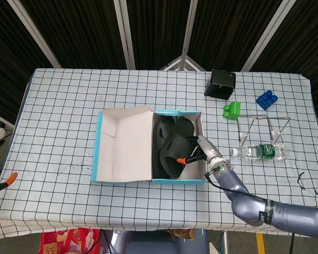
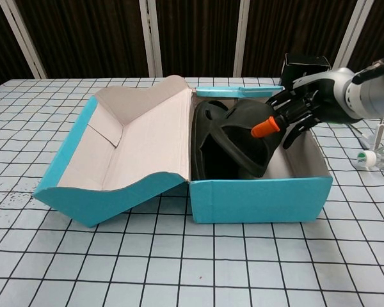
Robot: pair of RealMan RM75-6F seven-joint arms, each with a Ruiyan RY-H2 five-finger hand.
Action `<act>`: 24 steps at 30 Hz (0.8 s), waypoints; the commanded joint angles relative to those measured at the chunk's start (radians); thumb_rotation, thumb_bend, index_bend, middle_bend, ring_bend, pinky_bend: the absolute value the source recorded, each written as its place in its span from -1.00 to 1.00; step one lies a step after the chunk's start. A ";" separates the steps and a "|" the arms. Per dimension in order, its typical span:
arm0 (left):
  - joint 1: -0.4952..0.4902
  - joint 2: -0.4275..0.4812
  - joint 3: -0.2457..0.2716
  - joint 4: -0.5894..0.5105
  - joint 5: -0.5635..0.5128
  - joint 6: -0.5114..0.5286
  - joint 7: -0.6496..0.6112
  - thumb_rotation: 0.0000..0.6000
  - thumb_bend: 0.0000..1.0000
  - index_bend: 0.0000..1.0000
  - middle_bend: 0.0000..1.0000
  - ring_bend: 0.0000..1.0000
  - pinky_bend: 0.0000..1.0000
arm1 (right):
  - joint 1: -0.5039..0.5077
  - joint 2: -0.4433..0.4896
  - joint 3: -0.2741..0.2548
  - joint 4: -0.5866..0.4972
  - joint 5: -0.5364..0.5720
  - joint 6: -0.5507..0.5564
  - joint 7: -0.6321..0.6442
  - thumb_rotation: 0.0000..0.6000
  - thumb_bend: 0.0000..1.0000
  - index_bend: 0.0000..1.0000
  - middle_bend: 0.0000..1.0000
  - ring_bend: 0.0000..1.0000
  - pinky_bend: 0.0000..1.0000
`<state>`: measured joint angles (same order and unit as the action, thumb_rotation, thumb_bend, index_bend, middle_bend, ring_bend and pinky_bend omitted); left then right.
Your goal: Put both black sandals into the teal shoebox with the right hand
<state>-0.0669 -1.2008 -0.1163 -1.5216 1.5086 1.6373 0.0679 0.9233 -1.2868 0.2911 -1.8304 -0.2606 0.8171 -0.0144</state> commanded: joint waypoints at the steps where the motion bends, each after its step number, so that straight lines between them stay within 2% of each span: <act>1: 0.000 0.001 0.000 0.000 0.000 0.000 -0.001 1.00 -0.60 -0.73 -1.00 -1.00 -0.85 | -0.003 -0.009 -0.007 0.010 -0.009 0.000 0.000 1.00 0.41 0.31 -0.06 -0.13 -0.10; 13: 0.002 0.001 0.002 -0.002 0.008 0.008 -0.001 1.00 -0.60 -0.73 -1.00 -1.00 -0.85 | -0.006 -0.069 -0.059 0.084 -0.044 0.011 -0.038 1.00 0.42 0.32 -0.06 -0.13 -0.10; 24: 0.002 0.002 0.002 -0.002 0.008 0.007 -0.004 1.00 -0.60 -0.73 -1.00 -1.00 -0.85 | 0.010 -0.108 -0.114 0.100 -0.075 0.071 -0.144 1.00 0.43 0.33 -0.06 -0.13 -0.10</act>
<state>-0.0648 -1.1985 -0.1146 -1.5240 1.5163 1.6445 0.0634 0.9287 -1.3878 0.1879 -1.7322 -0.3309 0.8743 -0.1415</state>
